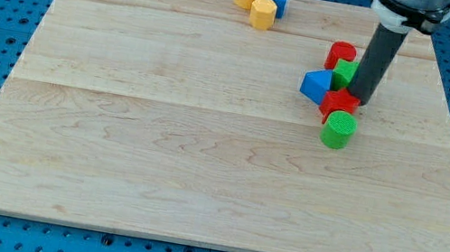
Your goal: Push the red star along with the green circle to the bottom right
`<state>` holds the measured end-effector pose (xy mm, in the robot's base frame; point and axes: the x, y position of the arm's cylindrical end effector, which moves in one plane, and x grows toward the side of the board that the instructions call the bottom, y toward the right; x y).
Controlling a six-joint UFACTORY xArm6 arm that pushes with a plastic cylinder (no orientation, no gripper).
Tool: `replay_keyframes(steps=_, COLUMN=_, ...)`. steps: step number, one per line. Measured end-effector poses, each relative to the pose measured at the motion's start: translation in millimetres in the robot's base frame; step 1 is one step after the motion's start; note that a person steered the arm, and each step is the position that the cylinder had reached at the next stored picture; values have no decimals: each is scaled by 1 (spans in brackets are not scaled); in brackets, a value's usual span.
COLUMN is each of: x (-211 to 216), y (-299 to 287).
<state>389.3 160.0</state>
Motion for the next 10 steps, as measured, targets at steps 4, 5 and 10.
replay_keyframes(steps=4, x=-2, y=-94)
replay_keyframes(steps=5, x=10, y=-66)
replay_keyframes(steps=10, x=56, y=-3)
